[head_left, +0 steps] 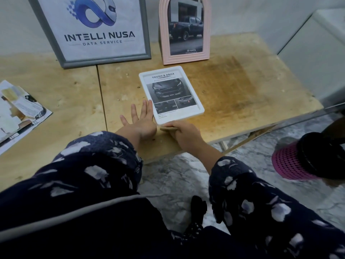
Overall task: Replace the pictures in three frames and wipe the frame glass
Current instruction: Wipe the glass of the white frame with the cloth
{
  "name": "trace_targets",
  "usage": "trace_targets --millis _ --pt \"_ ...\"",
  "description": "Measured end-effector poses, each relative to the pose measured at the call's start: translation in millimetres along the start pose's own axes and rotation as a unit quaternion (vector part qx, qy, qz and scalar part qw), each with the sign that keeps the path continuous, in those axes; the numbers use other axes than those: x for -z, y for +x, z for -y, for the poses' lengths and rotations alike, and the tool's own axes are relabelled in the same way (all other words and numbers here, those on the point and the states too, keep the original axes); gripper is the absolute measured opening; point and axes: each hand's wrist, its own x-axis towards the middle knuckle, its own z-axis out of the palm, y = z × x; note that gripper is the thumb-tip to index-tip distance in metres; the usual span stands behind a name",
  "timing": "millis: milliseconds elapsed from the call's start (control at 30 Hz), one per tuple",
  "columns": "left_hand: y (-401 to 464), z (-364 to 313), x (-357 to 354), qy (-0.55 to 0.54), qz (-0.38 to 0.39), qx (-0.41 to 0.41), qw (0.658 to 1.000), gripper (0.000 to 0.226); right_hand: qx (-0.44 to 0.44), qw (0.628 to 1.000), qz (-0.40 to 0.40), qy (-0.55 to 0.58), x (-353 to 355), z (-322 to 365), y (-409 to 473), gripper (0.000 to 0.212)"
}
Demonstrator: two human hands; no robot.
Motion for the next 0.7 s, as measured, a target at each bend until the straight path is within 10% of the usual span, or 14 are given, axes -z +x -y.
trace_targets --millis 200,500,700 --pt "0.9 -2.0 -0.4 0.011 -0.003 0.004 1.0 0.075 -0.074 0.987 -0.129 0.062 21.1 -9.9 -3.6 0.043" --pt "0.5 -2.5 -1.7 0.024 -0.004 0.004 1.0 0.07 -0.062 0.993 -0.087 0.057 -14.5 9.1 -4.3 0.038" --pt "-1.0 -0.7 -2.1 -0.009 -0.004 0.008 1.0 0.077 -0.261 0.797 0.032 0.543 45.7 15.3 10.7 0.047"
